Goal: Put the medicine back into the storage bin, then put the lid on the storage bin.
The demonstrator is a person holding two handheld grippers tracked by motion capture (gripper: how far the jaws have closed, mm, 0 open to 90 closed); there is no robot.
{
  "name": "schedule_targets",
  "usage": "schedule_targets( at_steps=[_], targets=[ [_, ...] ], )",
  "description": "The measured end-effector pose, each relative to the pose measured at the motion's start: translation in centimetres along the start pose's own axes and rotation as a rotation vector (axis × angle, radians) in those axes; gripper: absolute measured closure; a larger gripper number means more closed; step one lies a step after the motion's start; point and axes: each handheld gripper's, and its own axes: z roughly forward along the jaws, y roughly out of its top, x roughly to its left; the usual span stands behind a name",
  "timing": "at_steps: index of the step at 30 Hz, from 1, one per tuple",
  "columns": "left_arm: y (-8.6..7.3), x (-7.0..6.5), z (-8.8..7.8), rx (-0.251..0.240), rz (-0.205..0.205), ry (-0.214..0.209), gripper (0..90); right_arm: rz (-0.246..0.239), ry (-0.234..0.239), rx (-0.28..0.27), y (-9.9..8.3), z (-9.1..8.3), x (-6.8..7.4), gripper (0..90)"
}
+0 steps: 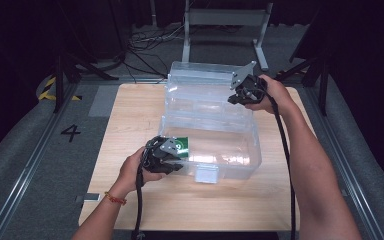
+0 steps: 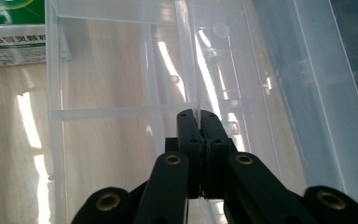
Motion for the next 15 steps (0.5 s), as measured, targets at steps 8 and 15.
schedule_targets(
  at_steps=[8, 15],
  targets=[
    [0.0, 0.0, 0.0, -0.001, -0.002, 0.0, 73.0, 0.002, 0.001, -0.023, -0.1, -0.7, 0.8, 89.4],
    [0.1, -0.1, 0.0, 0.002, -0.002, 0.006, 72.8, -0.009, -0.006, -0.036, 0.0, -1.6, 1.9, 89.6]
  ],
)
